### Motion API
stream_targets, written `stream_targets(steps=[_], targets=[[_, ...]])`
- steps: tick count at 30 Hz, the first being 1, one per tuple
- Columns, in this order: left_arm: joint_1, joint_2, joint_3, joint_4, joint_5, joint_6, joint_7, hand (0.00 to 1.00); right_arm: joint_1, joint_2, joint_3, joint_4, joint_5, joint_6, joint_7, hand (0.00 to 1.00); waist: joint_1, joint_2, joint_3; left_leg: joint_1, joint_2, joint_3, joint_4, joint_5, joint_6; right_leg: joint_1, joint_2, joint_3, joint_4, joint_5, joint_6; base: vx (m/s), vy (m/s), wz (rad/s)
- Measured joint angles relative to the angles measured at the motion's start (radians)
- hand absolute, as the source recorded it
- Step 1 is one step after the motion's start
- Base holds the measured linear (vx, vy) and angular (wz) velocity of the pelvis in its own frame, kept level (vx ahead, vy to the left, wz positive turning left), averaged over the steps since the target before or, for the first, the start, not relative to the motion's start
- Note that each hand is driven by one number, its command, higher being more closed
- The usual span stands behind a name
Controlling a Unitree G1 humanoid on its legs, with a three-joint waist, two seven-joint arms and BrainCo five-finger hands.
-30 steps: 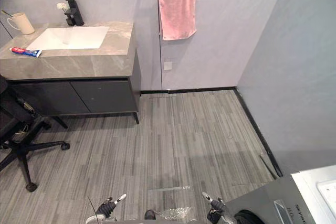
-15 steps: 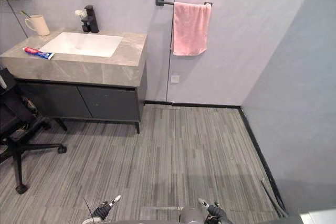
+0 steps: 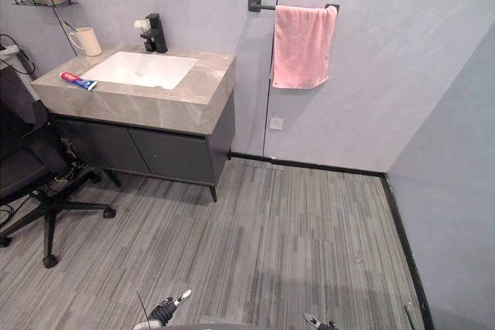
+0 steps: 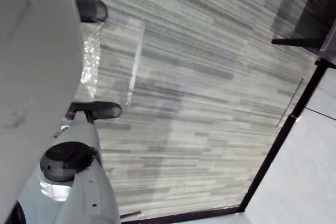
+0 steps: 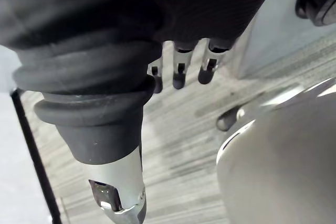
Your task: Pick up the laundry basket with both hands and put the clothes into the washing machine.
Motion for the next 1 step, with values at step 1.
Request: stream_targets(steps=[1], targets=[[0.002, 0.011, 0.0, 0.012, -0.001, -0.001, -0.001, 0.0, 0.01, 0.001, 0.0, 0.006, 0.0, 0.002, 0.0, 0.0, 0.001, -0.007, 0.0, 0.002, -0.01, -0.002, -0.001, 0.007, 0.004, 0.003, -0.009, -0.002, 0.0, 0.001, 0.001, -0.07, 0.03, 0.06]])
